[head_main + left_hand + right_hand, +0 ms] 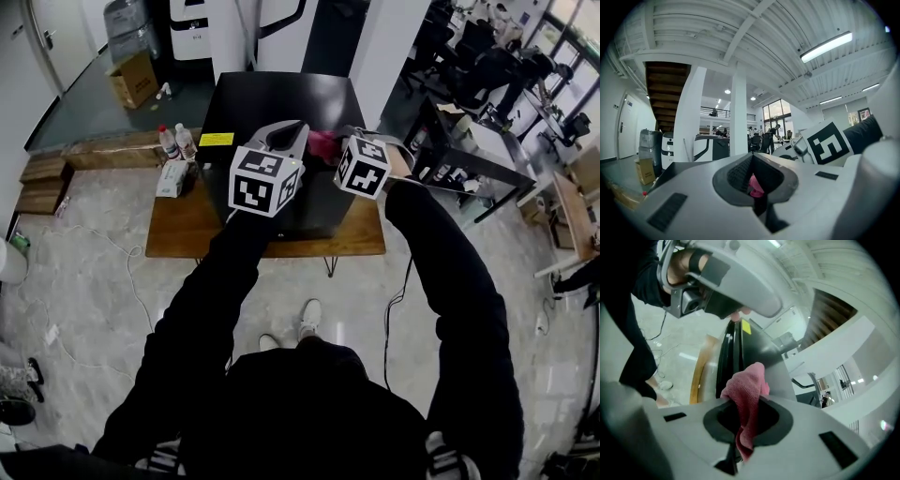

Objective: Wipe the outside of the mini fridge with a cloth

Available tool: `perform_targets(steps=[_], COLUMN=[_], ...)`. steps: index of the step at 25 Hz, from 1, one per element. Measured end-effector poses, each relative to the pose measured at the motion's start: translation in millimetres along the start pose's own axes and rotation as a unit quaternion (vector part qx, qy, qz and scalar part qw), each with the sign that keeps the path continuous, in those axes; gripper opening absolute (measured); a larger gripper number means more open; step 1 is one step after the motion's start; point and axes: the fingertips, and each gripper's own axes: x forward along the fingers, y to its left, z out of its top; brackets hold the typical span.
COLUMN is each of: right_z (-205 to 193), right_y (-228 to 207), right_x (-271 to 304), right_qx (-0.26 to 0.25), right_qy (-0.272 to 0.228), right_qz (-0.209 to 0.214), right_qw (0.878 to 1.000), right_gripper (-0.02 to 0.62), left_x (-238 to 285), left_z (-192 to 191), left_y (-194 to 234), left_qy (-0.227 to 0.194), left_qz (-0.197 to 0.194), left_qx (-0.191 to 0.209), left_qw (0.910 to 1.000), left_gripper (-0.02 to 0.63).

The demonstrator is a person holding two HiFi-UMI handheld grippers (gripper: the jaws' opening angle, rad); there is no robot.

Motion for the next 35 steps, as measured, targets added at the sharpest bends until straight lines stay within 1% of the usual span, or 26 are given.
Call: perform_targets(steps=[2,4,7,9,12,14,17,19,22,24,26,27,29,32,35], right_z=[2,0,-17,-30,-46,-61,-93,-114,-153,-190,-230,-247,-275,-306,-332], right_y=[-12,-22,-37,-48,-51,-52,-60,-59,-65,-74,-83,-88,-98,-111,-124], right_x=[-16,-37,-75,-97,-121,-134,-148,-154,-159,-159,-156,-152,-145,-131,-109], right_qx=[0.062,0.132,0.209,0.255,0.318,0.347,0.383,0.399,0.416,0.431,0.444,0.447,0.448,0.445,0.438], right_qy=[-0.046,-0.095,-0.155,-0.195,-0.250,-0.279,-0.313,-0.328,-0.344,-0.357,-0.369,-0.374,-0.379,-0.386,-0.389], right_qz=[-0.042,-0.080,-0.135,-0.161,-0.181,-0.188,-0.187,-0.187,-0.188,-0.182,-0.173,-0.170,-0.164,-0.157,-0.147], right_qw=[0.996,0.983,0.956,0.933,0.897,0.876,0.849,0.836,0.821,0.808,0.798,0.795,0.793,0.793,0.796], right_gripper=[0.032,0.032,0.034,0.034,0.034,0.034,0.034,0.034,0.034,0.034,0.034,0.034,0.034,0.034,0.034], left_x=[-6,-13,-14,-10,-6,3,29,45,73,101,132,147,174,207,237], left_z=[4,9,23,32,34,34,36,33,32,33,30,28,22,9,-13], left_y=[-2,-5,-18,-27,-46,-64,-95,-119,-158,-190,-222,-234,-249,-260,-265], left_qy=[-0.005,-0.014,-0.033,-0.044,-0.058,-0.064,-0.070,-0.074,-0.081,-0.086,-0.090,-0.091,-0.092,-0.091,-0.087], left_qz=[-0.002,-0.007,-0.015,-0.021,-0.038,-0.050,-0.067,-0.079,-0.095,-0.103,-0.103,-0.098,-0.082,-0.055,-0.025], left_qx=[0.000,0.002,0.003,0.004,0.001,0.000,-0.005,-0.008,-0.012,-0.023,-0.022,-0.018,-0.014,-0.019,-0.023], left_qw=[1.0000,0.9999,0.9993,0.9988,0.9976,0.9967,0.9952,0.9941,0.9921,0.9907,0.9904,0.9908,0.9922,0.9942,0.9956], left_gripper=[0.006,0.006,0.006,0.006,0.006,0.006,0.006,0.006,0.006,0.006,0.006,0.006,0.006,0.006,0.006])
